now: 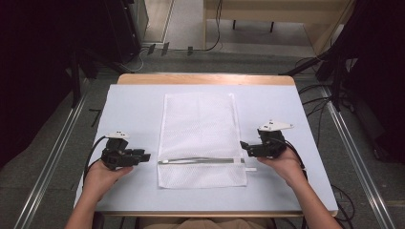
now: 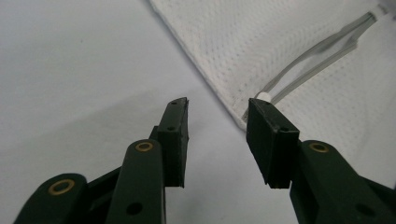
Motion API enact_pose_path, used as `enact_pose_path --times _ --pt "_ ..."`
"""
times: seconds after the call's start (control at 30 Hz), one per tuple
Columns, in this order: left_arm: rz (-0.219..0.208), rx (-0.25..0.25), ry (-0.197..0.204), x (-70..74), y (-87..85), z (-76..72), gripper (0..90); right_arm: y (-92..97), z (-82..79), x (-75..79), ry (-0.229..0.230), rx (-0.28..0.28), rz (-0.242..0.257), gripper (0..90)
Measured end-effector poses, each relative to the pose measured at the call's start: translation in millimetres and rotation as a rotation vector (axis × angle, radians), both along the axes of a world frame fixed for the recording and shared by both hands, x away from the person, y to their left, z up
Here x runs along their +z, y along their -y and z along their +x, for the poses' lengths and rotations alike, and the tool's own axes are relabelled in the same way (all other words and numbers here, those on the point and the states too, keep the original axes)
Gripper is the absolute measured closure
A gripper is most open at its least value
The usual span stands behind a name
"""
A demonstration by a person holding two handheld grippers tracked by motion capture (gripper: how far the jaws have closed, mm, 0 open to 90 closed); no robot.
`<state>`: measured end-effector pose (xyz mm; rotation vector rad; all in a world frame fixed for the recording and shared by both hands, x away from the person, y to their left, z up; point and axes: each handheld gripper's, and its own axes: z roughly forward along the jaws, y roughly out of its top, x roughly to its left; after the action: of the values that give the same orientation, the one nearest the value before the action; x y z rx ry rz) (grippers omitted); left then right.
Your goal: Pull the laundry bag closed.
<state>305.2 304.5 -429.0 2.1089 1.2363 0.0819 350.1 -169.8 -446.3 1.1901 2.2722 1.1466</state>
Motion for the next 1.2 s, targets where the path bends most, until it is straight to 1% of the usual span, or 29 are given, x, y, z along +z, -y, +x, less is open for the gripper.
enact_pose_path --times 0.07,0.1,0.13,0.2,0.23,0.27,0.3,0.37,0.47,0.5,0.53,0.57,0.63,0.7,0.73,0.8,0.83,0.87,0.93,0.97,1.03,1.13,1.2 --pt "0.002 0.001 -0.011 -0.2 0.6 1.1 56.3 -1.3 0.6 -0.5 -0.004 -0.001 -0.003 18.1" --pt "0.002 0.001 -0.011 -0.2 0.6 1.1 54.5 -1.3 0.6 -0.5 -0.004 -0.001 -0.003 18.1" --pt "-0.004 0.004 -0.018 -0.3 -0.1 2.2 54.5 -2.6 0.9 -0.8 -0.012 0.001 -0.01 20.9" --pt "-0.002 0.01 -0.004 0.2 -0.9 2.2 54.3 -3.5 1.4 -1.1 -0.013 0.007 -0.014 21.3" --pt "-0.002 0.01 -0.004 0.2 -0.9 2.2 54.2 -4.3 1.3 -1.4 -0.013 0.007 -0.014 22.0" --pt "-0.017 0.028 -0.007 1.1 -2.1 2.7 53.7 -4.7 0.9 -1.5 -0.013 0.012 -0.026 23.6" --pt "-0.017 0.028 -0.007 1.1 -2.1 2.7 53.5 -4.7 0.9 -1.5 -0.013 0.012 -0.026 23.6" --pt "-0.03 0.033 0.004 1.8 -3.7 3.0 52.4 -5.6 1.1 -1.9 -0.035 0.017 -0.031 26.8" --pt "-0.018 0.025 0.005 1.5 -4.2 2.4 51.5 -6.9 1.8 -2.2 -0.043 0.018 -0.034 29.8" --pt "-0.008 0.013 0.017 1.3 -4.4 2.1 51.2 -7.7 1.8 -2.5 -0.045 0.02 -0.033 31.3" --pt "-0.013 0.01 0.016 1.8 -5.0 2.5 51.0 -8.1 1.7 -2.4 -0.052 0.021 -0.035 32.9" --pt "-0.017 0.018 0.019 2.2 -5.2 3.0 50.2 -8.3 1.5 -2.6 -0.057 0.028 -0.032 33.5" --pt "-0.029 0.021 0.023 3.2 -6.4 3.9 49.3 -8.9 1.5 -3.2 -0.069 0.021 -0.036 36.0" --pt "-0.029 0.025 0.031 3.6 -6.9 3.9 48.5 -8.5 1.8 -3.3 -0.076 0.019 -0.034 36.7" --pt "-0.036 0.019 0.025 3.5 -7.4 3.3 49.3 -7.5 2.9 -2.7 -0.101 0.013 -0.013 40.4" --pt "-0.018 0.005 0.024 2.0 -7.2 3.2 50.0 -6.8 3.2 -1.8 -0.097 0.012 -0.004 41.4" --pt "-0.02 0.004 0.018 1.7 -7.0 3.4 50.6 -6.6 3.3 -1.4 -0.096 0.015 -0.001 43.1" --pt "-0.028 0.004 0.01 2.0 -7.1 3.8 50.6 -6.7 3.5 -1.3 -0.1 0.015 0.006 43.3" --pt "-0.041 0.007 0.014 2.4 -7.2 3.7 50.4 -7.0 4.2 -1.7 -0.113 0.022 0.006 43.2" --pt "-0.041 0.007 0.014 2.4 -7.2 3.7 50.4 -7.0 4.2 -1.7 -0.113 0.022 0.006 43.2" --pt "-0.034 0.001 0.008 1.7 -7.5 2.1 50.0 -7.7 4.3 -0.5 -0.136 0.028 0.012 43.1" --pt "-0.039 -0.001 0.01 2.4 -8.0 1.2 49.5 -7.4 2.8 3.0 -0.131 0.013 0.027 43.9" --pt "-0.038 -0.003 0.018 2.7 -8.1 1.5 48.5 -7.3 1.1 5.0 -0.114 0.019 0.031 45.1"
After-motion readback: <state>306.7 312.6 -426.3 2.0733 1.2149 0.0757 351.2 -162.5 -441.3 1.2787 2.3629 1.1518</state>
